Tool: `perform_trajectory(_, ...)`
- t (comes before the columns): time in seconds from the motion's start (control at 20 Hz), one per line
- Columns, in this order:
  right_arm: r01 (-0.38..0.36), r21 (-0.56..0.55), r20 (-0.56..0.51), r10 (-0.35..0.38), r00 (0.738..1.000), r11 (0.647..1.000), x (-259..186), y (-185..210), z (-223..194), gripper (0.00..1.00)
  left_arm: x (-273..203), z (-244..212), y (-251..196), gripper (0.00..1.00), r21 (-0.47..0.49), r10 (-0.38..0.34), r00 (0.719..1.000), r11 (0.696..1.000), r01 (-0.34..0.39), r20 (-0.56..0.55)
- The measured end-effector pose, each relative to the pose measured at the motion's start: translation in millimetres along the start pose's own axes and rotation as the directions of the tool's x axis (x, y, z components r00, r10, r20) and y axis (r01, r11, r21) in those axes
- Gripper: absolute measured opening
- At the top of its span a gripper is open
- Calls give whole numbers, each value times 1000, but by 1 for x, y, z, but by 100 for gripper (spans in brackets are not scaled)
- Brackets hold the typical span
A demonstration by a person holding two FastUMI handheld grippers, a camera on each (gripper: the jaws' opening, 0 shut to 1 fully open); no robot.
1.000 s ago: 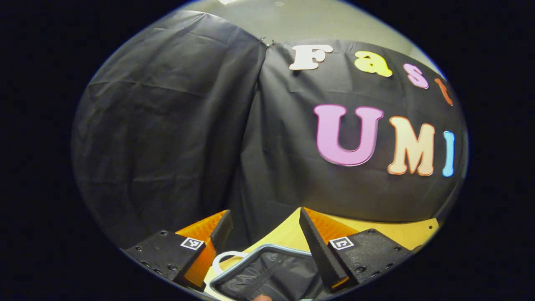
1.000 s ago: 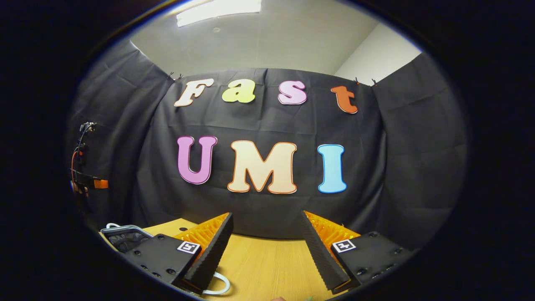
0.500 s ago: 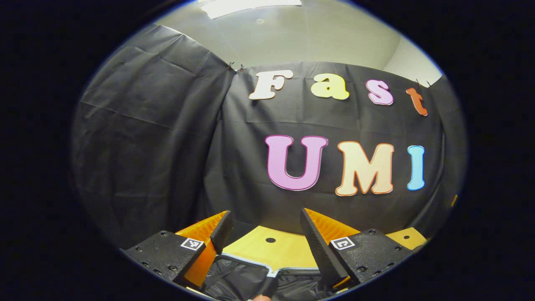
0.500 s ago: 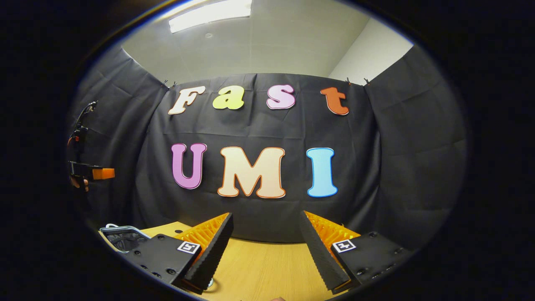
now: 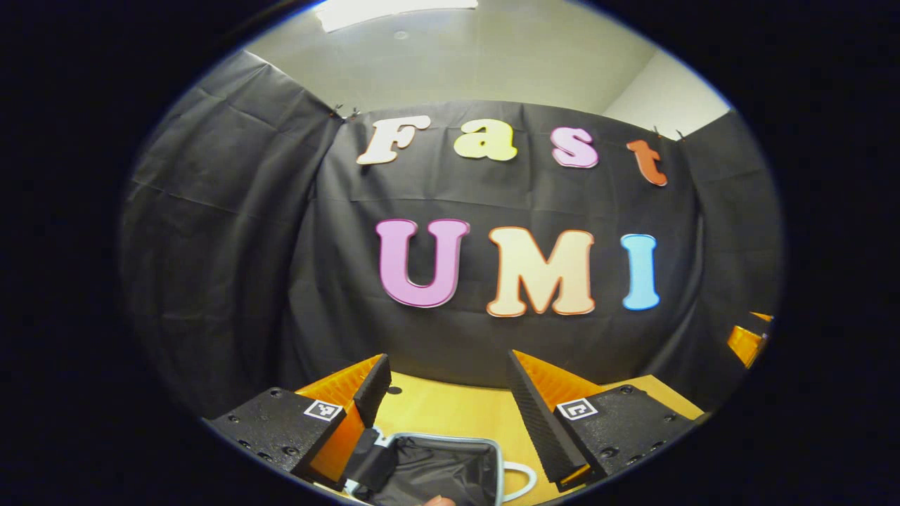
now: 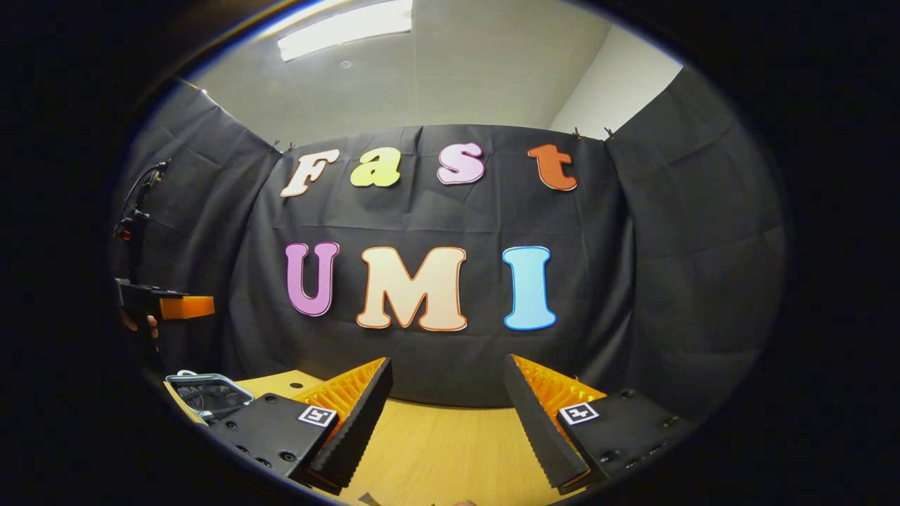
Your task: First open the suitcase, pack the skin care products into it, and then close the suitcase.
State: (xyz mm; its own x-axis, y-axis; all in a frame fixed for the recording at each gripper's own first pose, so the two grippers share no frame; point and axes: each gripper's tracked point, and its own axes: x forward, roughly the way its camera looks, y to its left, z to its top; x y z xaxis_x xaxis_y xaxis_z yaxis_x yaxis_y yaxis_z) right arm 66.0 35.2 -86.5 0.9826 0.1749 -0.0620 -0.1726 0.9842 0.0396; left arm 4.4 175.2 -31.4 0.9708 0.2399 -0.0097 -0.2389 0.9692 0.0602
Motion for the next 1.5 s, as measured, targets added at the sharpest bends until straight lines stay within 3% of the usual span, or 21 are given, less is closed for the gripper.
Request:
perform_trajectory(0.3, -13, -2, -1, 13, 1000, 1000, -11, -19, -4, 99, -14, -26, -73, 94, 15, -109, 993, 994, 109, -38)
perform_trajectory(0.5, -12, -5, -12, 12, 1000, 1000, -16, -27, -10, 98, -29, -59, -117, 94, -4, -204, 974, 979, 205, -93)
perform_trajectory(0.65, -26, -3, -36, 26, 999, 1000, -22, -26, -21, 99, -38, -96, -147, 94, -13, -277, 948, 960, 278, -156)
perform_trajectory(1.05, -40, -21, -108, 38, 993, 999, -38, -37, -45, 99, -66, -193, -206, 95, -24, -372, 867, 922, 386, -331)
perform_trajectory(1.5, -31, -49, -145, 24, 989, 998, -48, -49, -57, 99, -99, -301, -235, 95, -137, -387, 752, 917, 374, -534)
